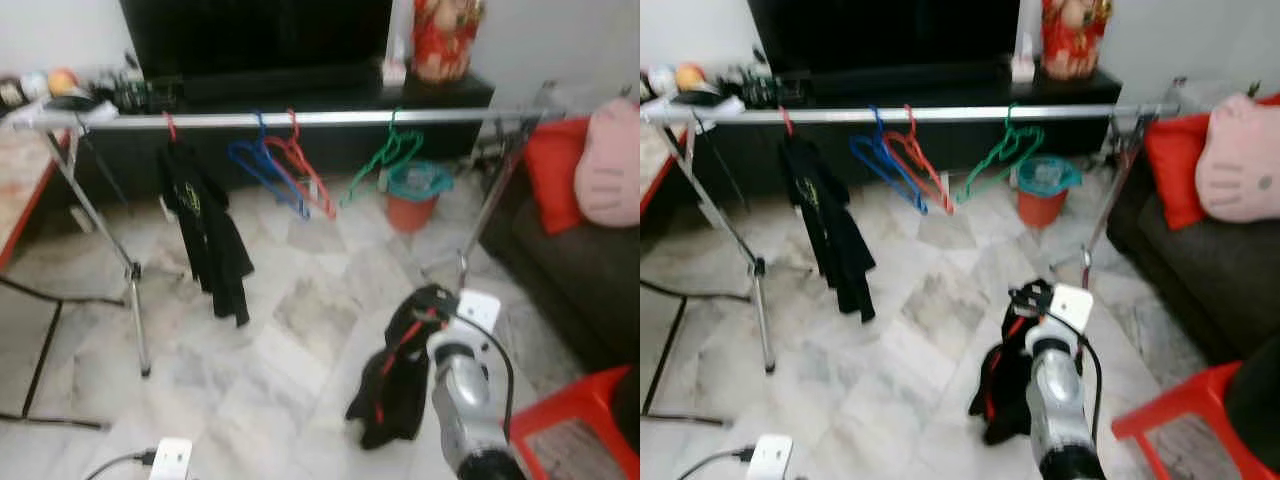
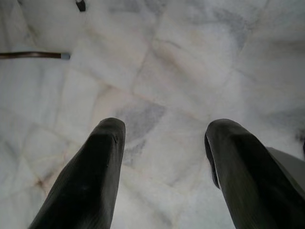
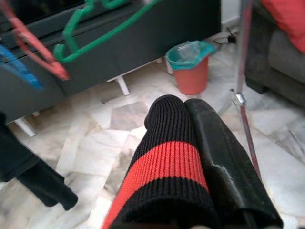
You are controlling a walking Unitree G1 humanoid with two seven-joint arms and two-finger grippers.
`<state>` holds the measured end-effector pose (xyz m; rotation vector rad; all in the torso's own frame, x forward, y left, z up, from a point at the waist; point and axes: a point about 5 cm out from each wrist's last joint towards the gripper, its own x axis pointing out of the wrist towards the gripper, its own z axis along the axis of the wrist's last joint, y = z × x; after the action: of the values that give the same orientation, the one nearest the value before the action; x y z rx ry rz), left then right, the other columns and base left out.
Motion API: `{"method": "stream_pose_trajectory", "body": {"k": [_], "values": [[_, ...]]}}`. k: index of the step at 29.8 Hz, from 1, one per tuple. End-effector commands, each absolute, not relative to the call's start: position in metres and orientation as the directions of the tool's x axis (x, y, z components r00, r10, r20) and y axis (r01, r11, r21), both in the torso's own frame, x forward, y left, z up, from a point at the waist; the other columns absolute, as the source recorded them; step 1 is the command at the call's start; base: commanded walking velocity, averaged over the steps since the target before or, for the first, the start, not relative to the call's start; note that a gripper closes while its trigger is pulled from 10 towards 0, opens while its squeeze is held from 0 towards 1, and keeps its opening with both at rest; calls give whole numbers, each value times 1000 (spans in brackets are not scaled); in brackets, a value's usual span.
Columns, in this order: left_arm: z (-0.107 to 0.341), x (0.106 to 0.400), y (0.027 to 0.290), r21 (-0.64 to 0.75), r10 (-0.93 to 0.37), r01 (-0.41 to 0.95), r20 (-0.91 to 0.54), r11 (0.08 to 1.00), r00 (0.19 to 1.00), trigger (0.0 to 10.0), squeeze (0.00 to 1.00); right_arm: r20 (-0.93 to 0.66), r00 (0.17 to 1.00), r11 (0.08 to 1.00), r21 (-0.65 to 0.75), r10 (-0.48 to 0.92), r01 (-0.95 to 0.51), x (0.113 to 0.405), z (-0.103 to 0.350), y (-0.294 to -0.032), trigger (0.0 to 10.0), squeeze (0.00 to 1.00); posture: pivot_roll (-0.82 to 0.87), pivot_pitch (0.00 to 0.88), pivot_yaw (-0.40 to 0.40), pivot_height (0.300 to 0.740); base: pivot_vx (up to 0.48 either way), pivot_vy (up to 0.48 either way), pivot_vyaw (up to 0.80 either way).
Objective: Hang hanger
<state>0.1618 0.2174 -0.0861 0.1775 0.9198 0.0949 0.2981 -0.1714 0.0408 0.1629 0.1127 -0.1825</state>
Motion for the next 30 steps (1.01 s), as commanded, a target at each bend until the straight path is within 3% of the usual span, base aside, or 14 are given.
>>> {"method": "stream_pose_trajectory", "body": {"k": [1, 18, 26, 30], "values": [[-88, 159, 214, 183, 149, -2, -792, 983, 593, 10000, 0, -93, 977, 969, 145, -190, 202, 299, 46, -178, 10000, 0, -30, 0, 30, 740, 274, 0, 0], [-88, 159, 213, 182, 146, 2, -793, 983, 592, 10000, 0, -88, 979, 975, 116, -182, 192, 299, 46, -177, 10000, 0, -29, 0, 29, 740, 274, 0, 0], [-88, 159, 213, 182, 143, 6, -794, 983, 591, 10000, 0, -89, 980, 977, 103, -176, 184, 298, 46, -176, 10000, 0, -29, 0, 29, 740, 273, 0, 694], [-88, 159, 213, 182, 142, 9, -794, 983, 591, 10000, 0, -97, 978, 975, 107, -183, 193, 298, 44, -177, 10000, 0, -29, 0, 29, 740, 274, 0, 0]]}}
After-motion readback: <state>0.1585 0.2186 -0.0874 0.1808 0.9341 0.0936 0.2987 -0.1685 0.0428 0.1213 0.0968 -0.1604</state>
